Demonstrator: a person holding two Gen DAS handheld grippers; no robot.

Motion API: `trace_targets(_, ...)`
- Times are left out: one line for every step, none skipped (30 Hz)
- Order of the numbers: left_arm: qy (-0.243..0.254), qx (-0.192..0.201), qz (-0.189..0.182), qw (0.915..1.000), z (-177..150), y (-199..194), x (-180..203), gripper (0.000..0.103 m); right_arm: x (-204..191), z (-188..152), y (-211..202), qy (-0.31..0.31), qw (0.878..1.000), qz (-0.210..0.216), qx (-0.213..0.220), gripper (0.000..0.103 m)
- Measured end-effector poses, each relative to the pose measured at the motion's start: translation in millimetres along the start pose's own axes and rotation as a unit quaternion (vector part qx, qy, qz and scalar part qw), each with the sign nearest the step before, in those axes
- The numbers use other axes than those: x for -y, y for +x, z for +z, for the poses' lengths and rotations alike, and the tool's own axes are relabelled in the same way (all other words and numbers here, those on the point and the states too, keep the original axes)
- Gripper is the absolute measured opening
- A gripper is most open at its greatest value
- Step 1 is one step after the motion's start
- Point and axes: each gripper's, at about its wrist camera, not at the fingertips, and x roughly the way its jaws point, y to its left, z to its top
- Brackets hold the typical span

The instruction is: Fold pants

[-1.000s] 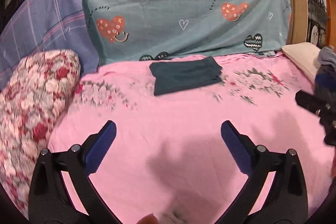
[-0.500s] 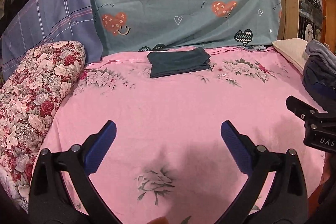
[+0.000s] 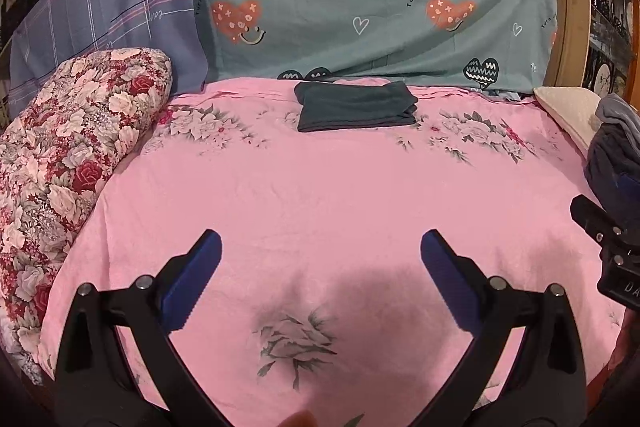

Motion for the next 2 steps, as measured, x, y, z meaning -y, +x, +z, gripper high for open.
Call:
trace_targets(0.002,0.0,0.002,1.0,-0.4,0.5,0.5,0.101,0.1,-0.5,1.2,0.0,1.0,-0.001,-0.001,0.102)
trace_targets(0.005,0.001,0.003,1.0,-0.9,1.0,1.0,0.101,0.6,-0.9,2.1,0.001,1.0,-0.001,-0.002,0.102)
